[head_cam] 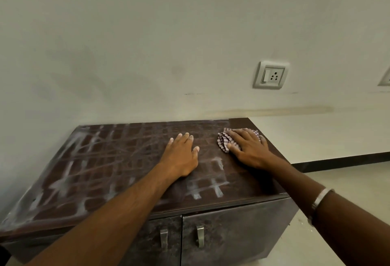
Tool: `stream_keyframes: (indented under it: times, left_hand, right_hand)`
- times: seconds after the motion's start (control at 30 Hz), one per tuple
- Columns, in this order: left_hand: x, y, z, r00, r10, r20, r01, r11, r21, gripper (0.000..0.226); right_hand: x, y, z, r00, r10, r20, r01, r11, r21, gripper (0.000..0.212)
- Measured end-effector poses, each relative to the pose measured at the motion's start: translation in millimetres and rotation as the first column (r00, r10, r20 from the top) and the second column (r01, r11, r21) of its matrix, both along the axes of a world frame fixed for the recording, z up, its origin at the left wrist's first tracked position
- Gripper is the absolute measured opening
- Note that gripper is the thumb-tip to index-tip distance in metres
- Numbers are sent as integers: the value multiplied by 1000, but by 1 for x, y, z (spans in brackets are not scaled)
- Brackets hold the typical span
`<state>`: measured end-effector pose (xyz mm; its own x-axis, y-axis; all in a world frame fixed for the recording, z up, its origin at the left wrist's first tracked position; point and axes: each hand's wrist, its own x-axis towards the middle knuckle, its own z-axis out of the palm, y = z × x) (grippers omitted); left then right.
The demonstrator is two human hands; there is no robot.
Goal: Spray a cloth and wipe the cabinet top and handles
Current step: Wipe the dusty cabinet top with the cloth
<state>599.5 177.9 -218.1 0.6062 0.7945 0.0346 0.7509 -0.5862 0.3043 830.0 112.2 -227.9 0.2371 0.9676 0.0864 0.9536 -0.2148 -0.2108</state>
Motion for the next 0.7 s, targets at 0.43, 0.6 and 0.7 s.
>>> stream_keyframes:
  times: [0.43, 0.6, 0.7]
  left_hand:
    - [4, 17, 1, 1000, 14, 19, -13, 999, -41, 56]
    - [4, 22, 0, 1000, 4, 27, -3, 999, -50, 56]
    - [3, 26, 0, 1000, 5, 20, -4, 1000, -21, 56]
  right_hand:
    - [1, 28, 4, 1000, -10, -16, 9, 999, -37, 52]
    - [19, 30, 0, 999, -47, -2, 47, 999, 0, 53]
    - [15, 50, 2, 995, -100, -26, 99, 994, -38, 52]
